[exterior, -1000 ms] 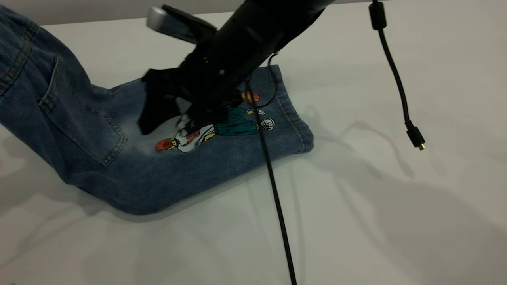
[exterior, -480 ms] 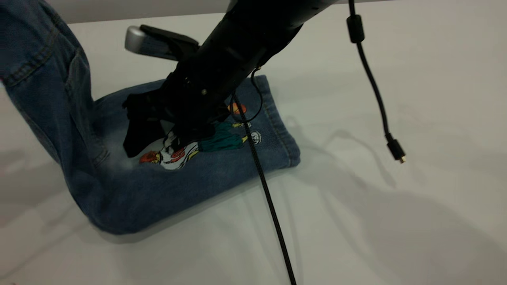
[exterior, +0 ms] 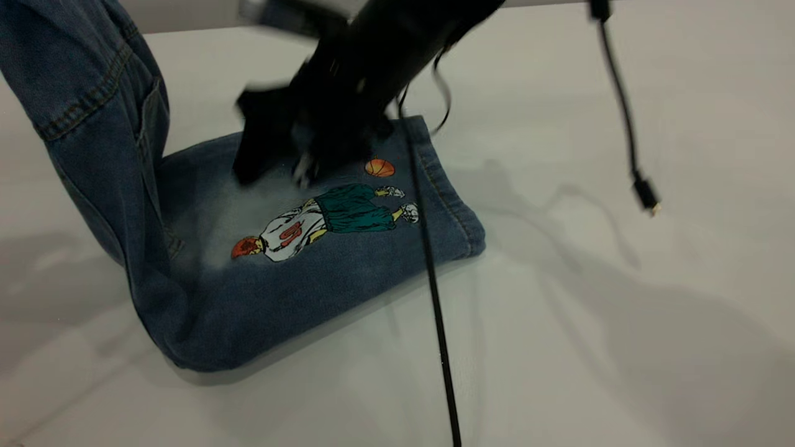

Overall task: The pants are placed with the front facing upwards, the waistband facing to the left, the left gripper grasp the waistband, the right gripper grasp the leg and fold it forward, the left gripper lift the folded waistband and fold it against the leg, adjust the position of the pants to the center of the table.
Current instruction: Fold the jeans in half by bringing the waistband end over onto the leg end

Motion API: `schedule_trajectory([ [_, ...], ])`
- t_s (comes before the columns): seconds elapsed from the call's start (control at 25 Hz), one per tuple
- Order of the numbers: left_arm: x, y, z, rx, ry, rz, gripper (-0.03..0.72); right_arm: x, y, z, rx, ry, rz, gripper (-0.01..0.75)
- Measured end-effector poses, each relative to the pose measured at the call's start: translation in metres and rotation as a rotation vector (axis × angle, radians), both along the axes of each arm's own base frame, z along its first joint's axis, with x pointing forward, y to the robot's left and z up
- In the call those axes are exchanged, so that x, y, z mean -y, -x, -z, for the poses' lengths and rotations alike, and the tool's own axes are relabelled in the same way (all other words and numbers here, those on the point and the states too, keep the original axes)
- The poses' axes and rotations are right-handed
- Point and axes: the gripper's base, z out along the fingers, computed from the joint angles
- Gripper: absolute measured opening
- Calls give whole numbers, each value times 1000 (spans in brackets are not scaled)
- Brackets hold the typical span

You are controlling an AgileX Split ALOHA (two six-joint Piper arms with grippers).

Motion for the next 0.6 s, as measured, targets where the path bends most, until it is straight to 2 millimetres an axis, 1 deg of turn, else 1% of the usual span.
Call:
schedule_trajectory([
  [0.12, 1, 1, 0, -2, 4, 8, 141, 20, -16, -23, 21, -31, 40, 476],
  [0.24, 1, 1, 0, 0, 2, 14, 141, 42, -32, -50, 64, -64, 81, 476],
  [0.32, 5, 1, 0, 0, 1, 30, 141, 58, -41, -70, 97, -83, 113, 476],
  [0.48, 23, -2, 0, 16, -13, 61, 141, 85, -53, -108, 168, -118, 175, 476],
  [0.6, 41, -6, 0, 44, -24, 72, 141, 100, -57, -130, 228, -131, 188, 476],
])
